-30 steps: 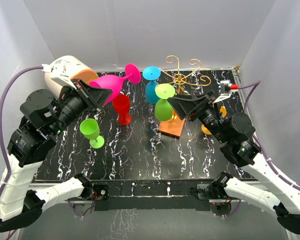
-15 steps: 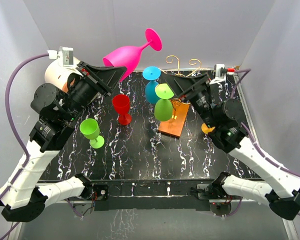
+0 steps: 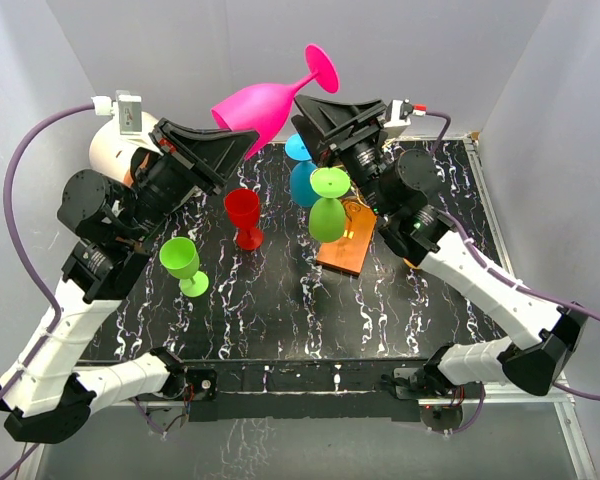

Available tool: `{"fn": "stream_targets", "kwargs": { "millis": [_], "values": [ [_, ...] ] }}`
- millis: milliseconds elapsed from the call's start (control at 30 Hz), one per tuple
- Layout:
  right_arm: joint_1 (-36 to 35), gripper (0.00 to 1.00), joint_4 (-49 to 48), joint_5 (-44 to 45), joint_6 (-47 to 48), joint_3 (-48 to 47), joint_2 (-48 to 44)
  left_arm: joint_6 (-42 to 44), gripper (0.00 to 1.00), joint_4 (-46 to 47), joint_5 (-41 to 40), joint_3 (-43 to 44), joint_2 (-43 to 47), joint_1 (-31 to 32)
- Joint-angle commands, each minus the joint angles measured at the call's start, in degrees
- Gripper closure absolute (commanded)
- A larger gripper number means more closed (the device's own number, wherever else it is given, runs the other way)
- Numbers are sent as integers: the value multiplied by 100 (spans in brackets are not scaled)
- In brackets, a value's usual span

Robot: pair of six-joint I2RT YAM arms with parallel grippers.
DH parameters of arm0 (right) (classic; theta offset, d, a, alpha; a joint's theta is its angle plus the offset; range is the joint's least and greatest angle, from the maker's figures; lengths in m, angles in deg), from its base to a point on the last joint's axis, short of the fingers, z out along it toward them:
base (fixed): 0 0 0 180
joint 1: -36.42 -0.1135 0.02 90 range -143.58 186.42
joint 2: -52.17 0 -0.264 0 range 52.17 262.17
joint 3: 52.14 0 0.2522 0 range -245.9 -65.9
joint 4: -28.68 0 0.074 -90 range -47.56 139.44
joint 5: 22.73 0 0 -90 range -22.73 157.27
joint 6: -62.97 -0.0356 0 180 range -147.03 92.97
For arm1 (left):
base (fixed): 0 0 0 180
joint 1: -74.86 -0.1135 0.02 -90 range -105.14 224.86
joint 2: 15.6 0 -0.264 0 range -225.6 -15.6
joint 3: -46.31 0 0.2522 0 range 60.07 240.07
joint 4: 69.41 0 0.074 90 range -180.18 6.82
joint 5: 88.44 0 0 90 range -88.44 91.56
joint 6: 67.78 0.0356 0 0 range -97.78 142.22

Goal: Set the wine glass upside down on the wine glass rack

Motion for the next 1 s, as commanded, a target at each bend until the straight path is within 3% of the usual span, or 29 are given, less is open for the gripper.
{"fn": "stream_targets", "kwargs": {
  "millis": [0, 467, 800, 967],
  "values": [
    [-21, 37, -977, 304, -269, -209, -21, 43, 100, 367, 199, -28, 137, -20],
    [-25, 43, -1236, 306, -193, 63, -242, 109, 100, 465, 174, 90, 103, -16],
    [-24, 48, -1003, 141, -334, -517, 108, -22, 100, 509, 330, 51, 78, -18],
    [-23, 56, -965, -75, -395, -770, 297, -149, 100, 533, 415, -46, 78, -18]
  ]
}}
